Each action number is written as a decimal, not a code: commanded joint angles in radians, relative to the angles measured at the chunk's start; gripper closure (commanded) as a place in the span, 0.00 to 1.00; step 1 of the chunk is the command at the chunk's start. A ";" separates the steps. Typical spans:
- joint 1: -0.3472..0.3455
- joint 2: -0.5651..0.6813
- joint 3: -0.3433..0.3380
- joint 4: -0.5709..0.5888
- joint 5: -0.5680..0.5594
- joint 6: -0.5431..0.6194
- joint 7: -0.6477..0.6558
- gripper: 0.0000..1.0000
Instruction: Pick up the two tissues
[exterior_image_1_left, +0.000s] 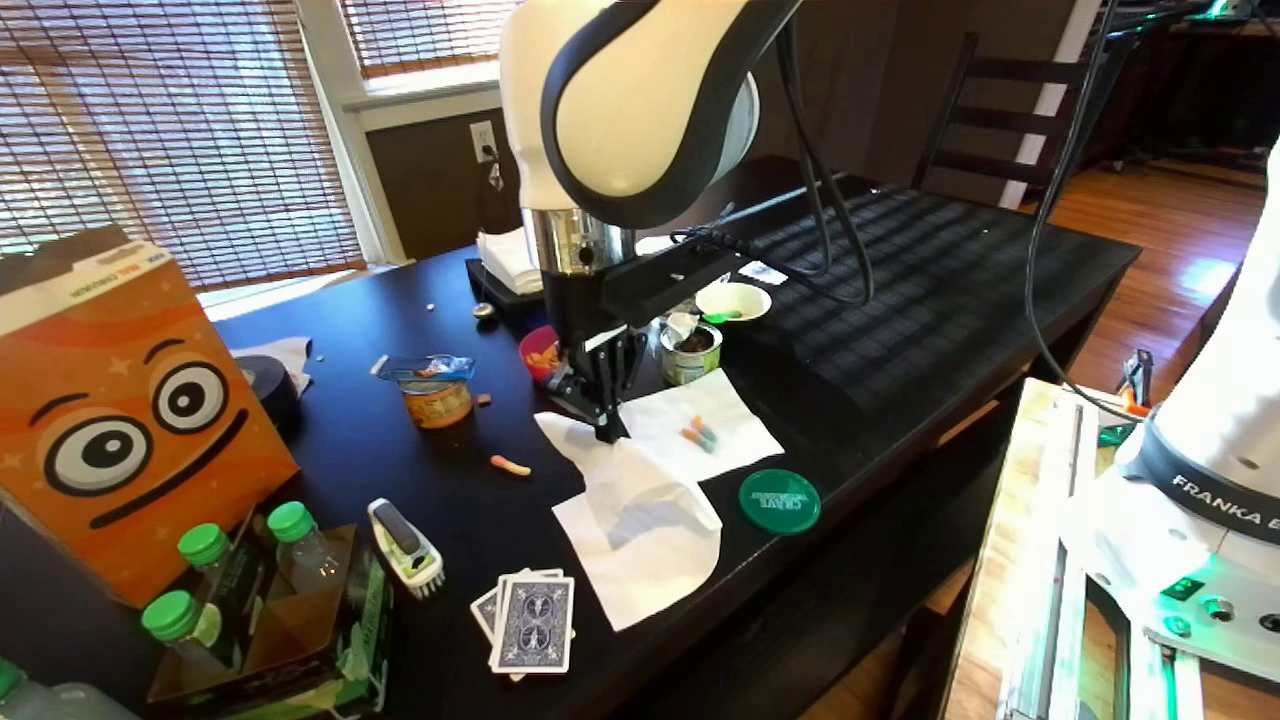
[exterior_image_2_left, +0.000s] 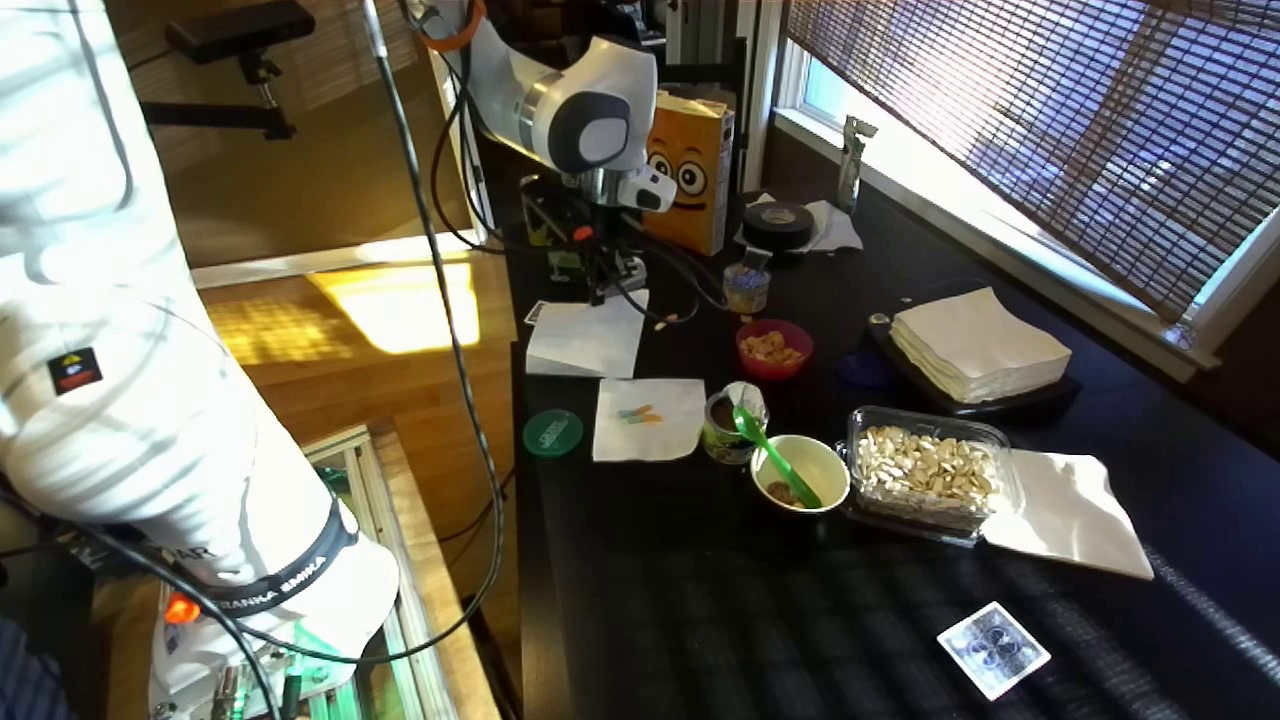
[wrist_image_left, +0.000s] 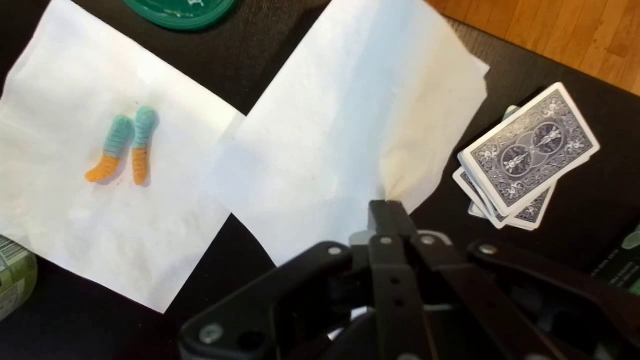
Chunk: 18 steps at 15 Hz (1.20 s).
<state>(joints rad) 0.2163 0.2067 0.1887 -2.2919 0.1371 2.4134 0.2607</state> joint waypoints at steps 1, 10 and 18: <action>0.006 0.020 -0.002 0.040 -0.028 -0.057 -0.018 0.75; 0.016 0.018 -0.007 0.055 -0.077 -0.028 -0.011 0.20; 0.056 0.121 -0.036 0.188 -0.282 0.075 0.025 0.00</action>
<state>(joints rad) 0.2452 0.2534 0.1753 -2.1825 -0.0730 2.4499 0.2649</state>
